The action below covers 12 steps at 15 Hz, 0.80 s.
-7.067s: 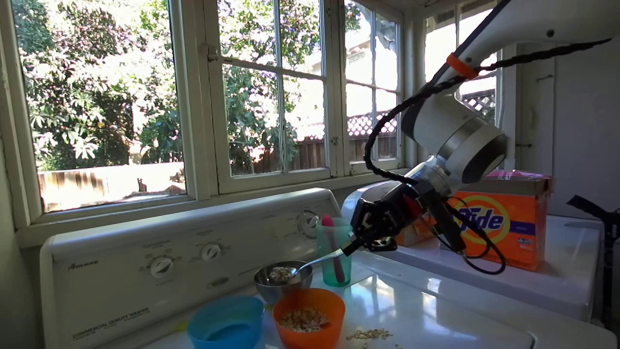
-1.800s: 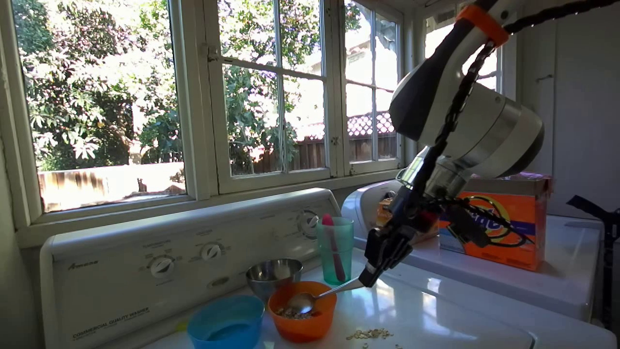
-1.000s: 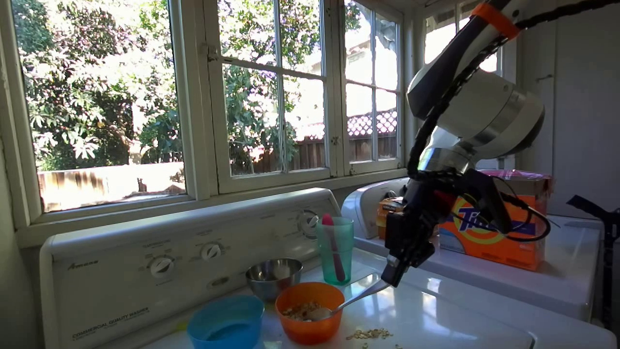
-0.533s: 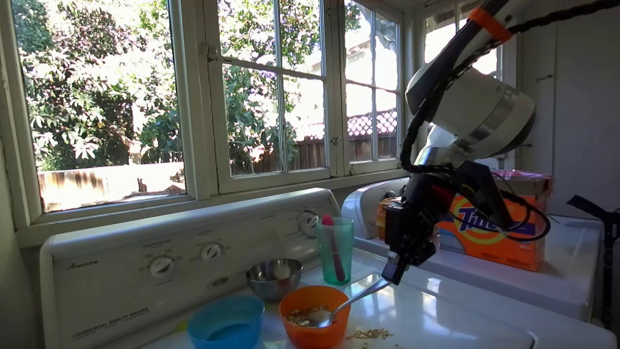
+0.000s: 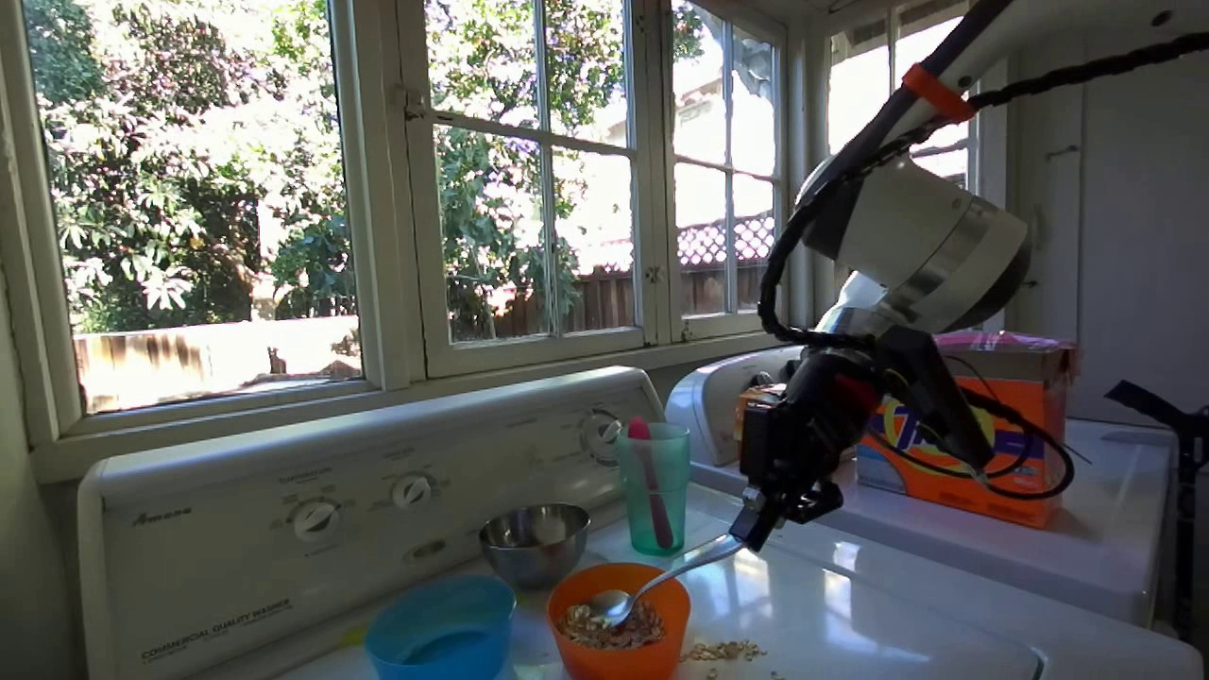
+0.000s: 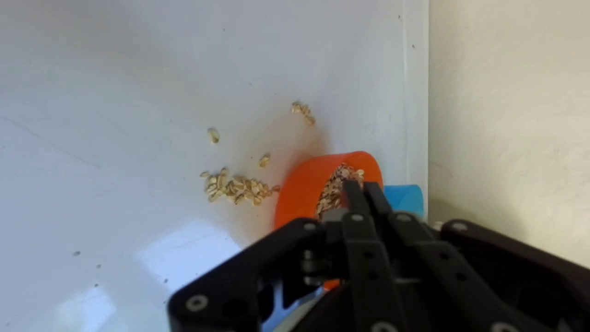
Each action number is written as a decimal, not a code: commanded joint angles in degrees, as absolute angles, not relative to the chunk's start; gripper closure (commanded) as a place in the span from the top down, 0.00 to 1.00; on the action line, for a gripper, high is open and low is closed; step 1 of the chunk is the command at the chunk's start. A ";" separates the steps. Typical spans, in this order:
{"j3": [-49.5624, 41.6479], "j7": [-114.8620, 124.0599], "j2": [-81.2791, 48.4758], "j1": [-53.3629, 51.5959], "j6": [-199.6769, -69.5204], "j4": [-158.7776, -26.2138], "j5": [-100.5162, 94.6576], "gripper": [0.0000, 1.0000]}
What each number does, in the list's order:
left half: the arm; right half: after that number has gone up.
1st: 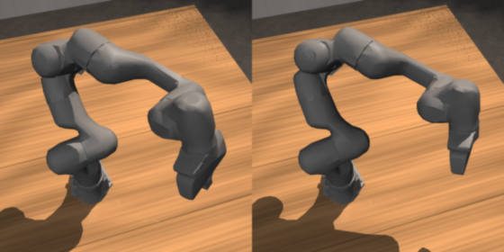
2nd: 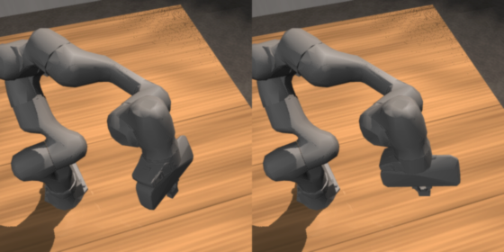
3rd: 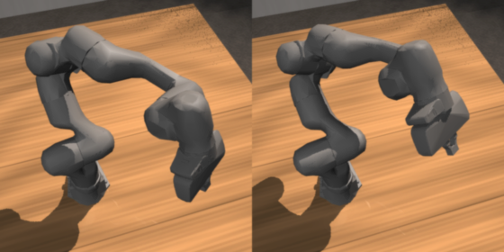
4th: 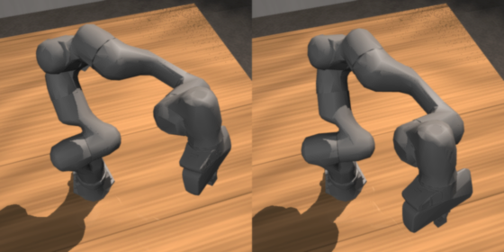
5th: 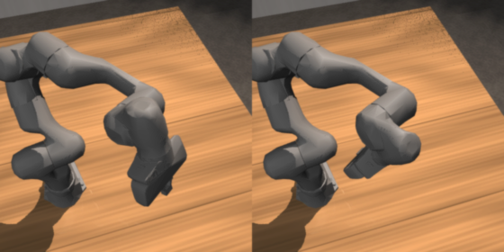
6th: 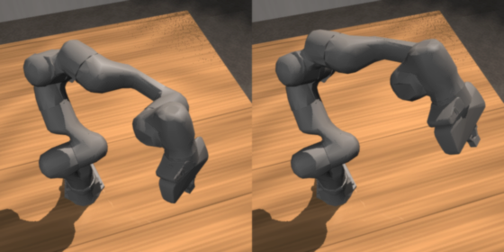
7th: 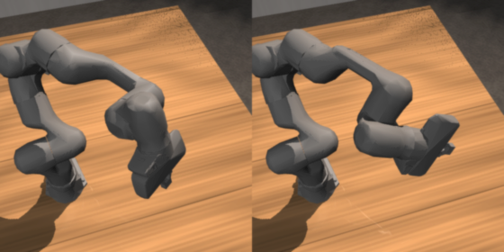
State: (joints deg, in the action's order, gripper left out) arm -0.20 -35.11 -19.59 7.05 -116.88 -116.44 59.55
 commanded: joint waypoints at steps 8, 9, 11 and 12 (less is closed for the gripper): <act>-2.33 -38.18 -20.07 10.43 -111.32 -116.07 72.10 0.01; -2.50 -38.46 -20.16 10.35 -111.11 -115.95 72.74 0.01; -2.68 -39.11 -20.38 9.79 -111.94 -115.50 73.94 0.01; -2.73 -39.01 -20.51 9.35 -112.91 -115.13 74.03 0.01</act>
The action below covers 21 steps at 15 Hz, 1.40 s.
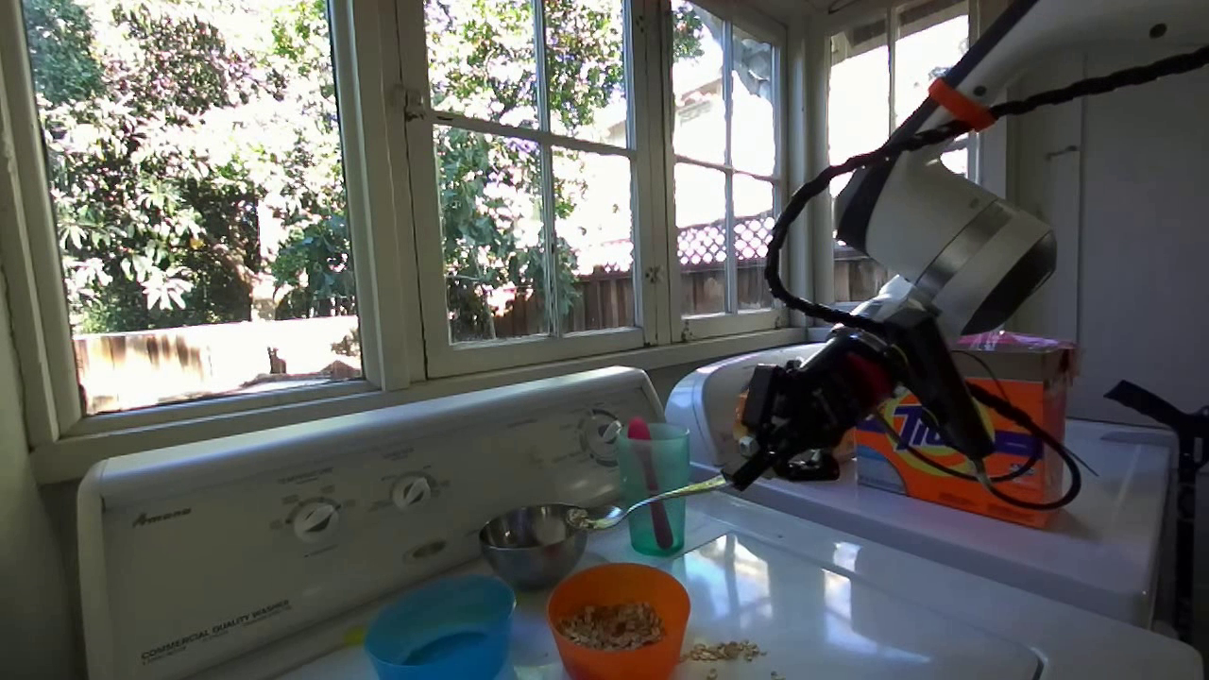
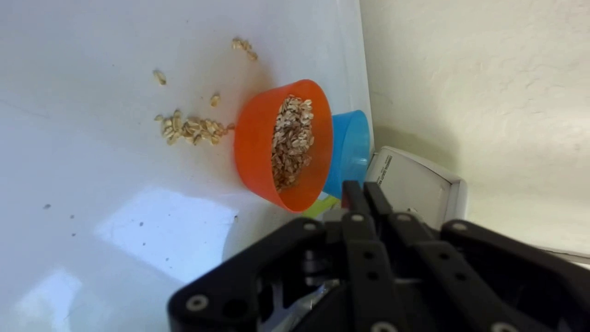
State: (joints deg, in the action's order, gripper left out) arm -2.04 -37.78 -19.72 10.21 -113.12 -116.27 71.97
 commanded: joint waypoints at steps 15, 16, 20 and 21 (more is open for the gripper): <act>-1.26 -39.83 -24.79 1.40 -135.93 -108.49 63.80 0.01; -1.02 -40.50 -24.99 0.98 -137.84 -108.43 61.97 0.01; 1.97 -49.67 -25.06 1.37 -144.54 -108.72 59.76 0.01; 2.99 -53.01 -24.98 1.66 -146.50 -108.60 61.05 0.01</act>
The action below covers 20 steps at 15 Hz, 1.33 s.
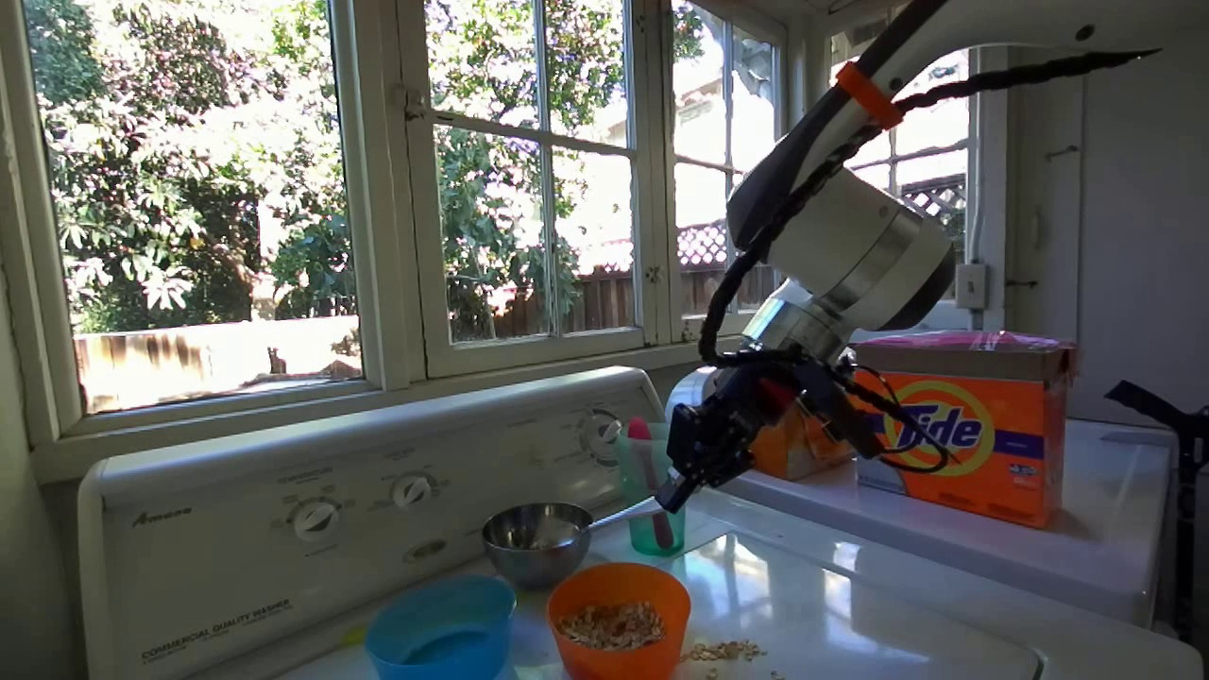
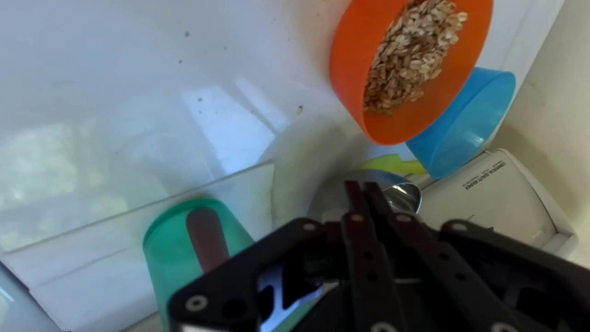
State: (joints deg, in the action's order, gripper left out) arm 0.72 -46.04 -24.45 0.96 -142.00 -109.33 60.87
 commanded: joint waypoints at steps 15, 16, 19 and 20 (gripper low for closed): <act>4.48 -56.45 -14.03 4.52 -143.88 -117.55 67.03 0.01; 3.34 -54.64 -12.22 4.65 -139.98 -119.30 65.56 0.01; 0.10 -48.52 -7.43 4.79 -132.61 -124.66 58.38 0.01; -0.83 -47.19 -6.05 5.03 -130.90 -126.08 55.87 0.01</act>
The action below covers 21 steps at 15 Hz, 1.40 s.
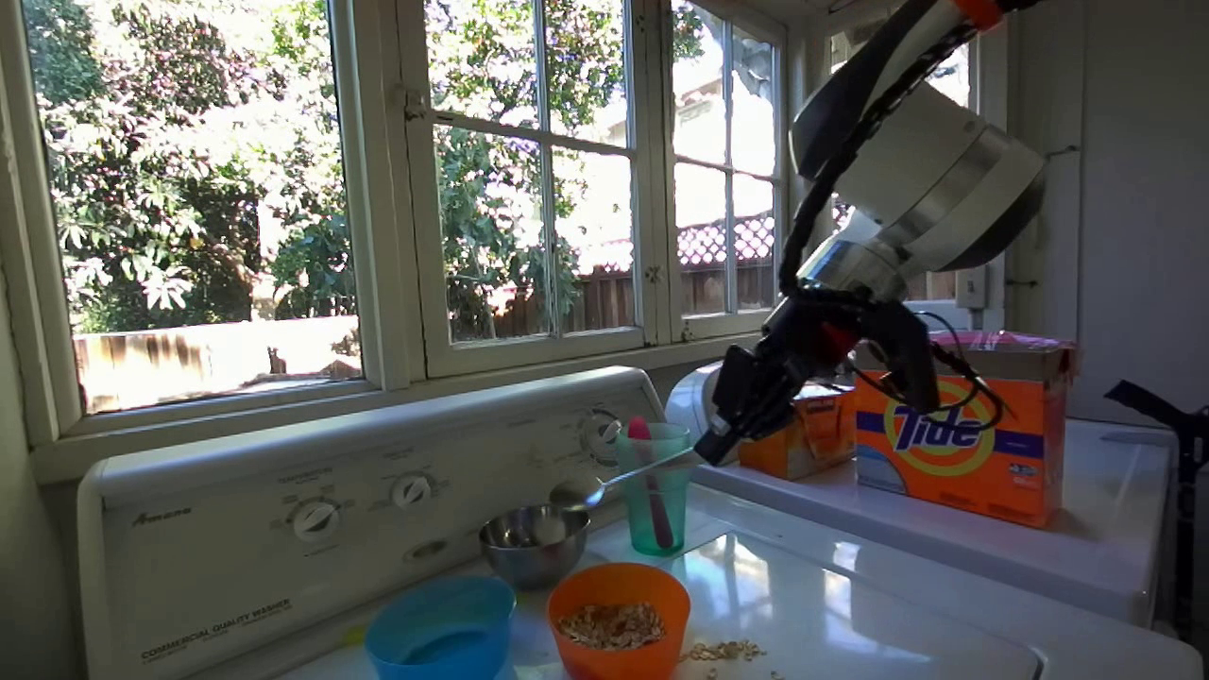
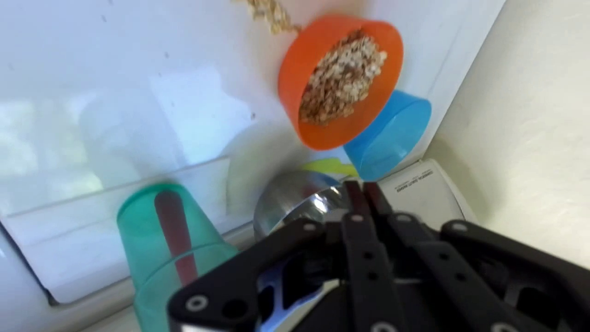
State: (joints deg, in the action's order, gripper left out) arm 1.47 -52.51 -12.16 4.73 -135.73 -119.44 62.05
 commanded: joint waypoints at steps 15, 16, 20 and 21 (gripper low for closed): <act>-2.61 -46.27 -3.18 4.09 -132.10 -128.88 49.26 0.01; -2.37 -45.25 -4.15 3.75 -132.24 -128.06 47.85 0.01; -1.53 -45.73 -7.57 3.19 -132.11 -125.04 46.50 0.01; -1.25 -45.87 -8.28 3.10 -132.28 -124.42 46.27 0.01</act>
